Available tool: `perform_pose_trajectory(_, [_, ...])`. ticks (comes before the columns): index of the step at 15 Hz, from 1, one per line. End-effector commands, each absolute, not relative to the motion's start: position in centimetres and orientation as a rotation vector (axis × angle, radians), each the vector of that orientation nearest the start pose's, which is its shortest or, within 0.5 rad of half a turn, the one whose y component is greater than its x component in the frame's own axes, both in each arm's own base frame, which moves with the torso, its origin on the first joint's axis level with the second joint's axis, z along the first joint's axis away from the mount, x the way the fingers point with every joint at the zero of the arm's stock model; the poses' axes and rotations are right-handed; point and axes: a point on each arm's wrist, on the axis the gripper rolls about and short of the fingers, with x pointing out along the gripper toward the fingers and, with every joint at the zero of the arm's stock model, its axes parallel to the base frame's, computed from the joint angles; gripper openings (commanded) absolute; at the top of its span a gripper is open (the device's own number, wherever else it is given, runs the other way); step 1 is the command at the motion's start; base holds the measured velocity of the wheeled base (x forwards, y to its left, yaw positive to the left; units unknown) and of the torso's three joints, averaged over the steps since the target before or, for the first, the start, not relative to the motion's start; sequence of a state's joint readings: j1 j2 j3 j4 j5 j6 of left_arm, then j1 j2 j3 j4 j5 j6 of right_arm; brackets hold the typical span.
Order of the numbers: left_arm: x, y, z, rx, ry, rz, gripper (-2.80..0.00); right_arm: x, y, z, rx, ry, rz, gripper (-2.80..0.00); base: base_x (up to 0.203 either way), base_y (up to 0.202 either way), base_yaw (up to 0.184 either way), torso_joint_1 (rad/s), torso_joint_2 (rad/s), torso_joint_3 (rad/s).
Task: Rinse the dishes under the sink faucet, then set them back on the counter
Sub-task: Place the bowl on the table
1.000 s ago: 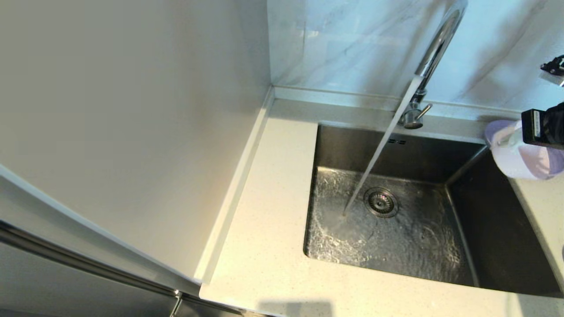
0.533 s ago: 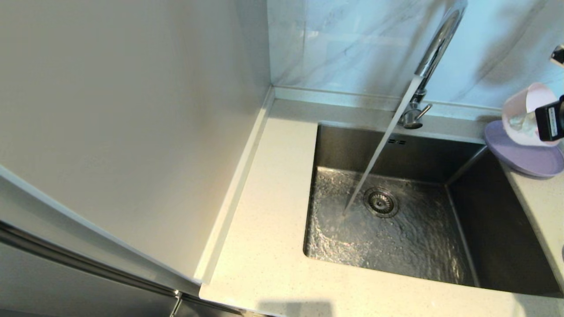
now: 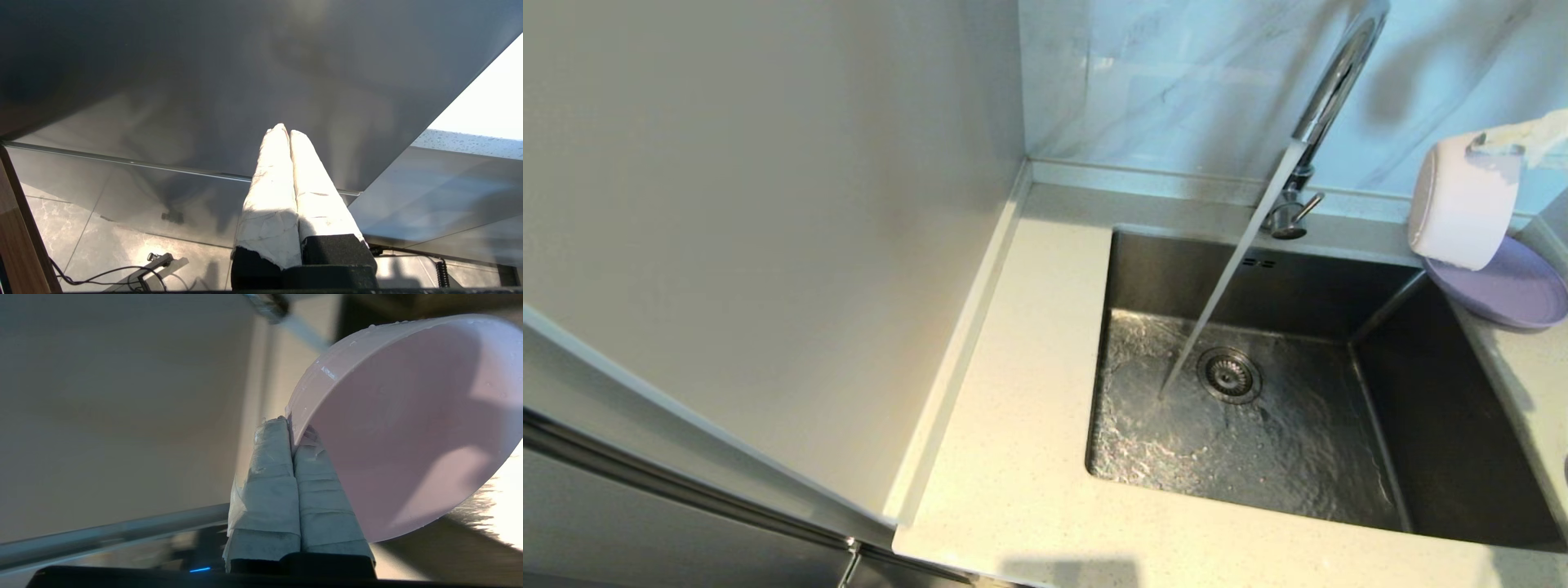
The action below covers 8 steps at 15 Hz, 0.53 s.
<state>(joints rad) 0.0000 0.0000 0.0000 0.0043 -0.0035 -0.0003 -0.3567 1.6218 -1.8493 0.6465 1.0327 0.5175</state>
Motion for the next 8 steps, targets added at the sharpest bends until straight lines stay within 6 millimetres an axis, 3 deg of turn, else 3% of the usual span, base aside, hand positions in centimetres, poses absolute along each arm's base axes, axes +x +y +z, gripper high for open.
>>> perform_pose_trajectory(1, [-2.3, 0.0, 7.5, 0.000, 0.005, -0.003, -2.80, 25.3, -9.3, 37.4, 1.170, 0.666, 0.689, -2.80, 0.000, 0.000, 0.000, 0.000, 0.00, 0.000])
perform_pose_trajectory(5, [-2.3, 0.0, 7.5, 0.000, 0.005, -0.003, -2.80, 26.1, -9.7, 34.5, 1.215, 0.721, 0.666, -2.80, 0.000, 0.000, 0.000, 0.000, 0.00, 0.000])
perform_pose_trajectory(8, [-2.3, 0.0, 7.5, 0.000, 0.005, -0.003, -2.80, 26.0, -9.4, 36.0, 0.927, 0.561, 0.623, -2.80, 0.000, 0.000, 0.000, 0.000, 0.00, 0.000])
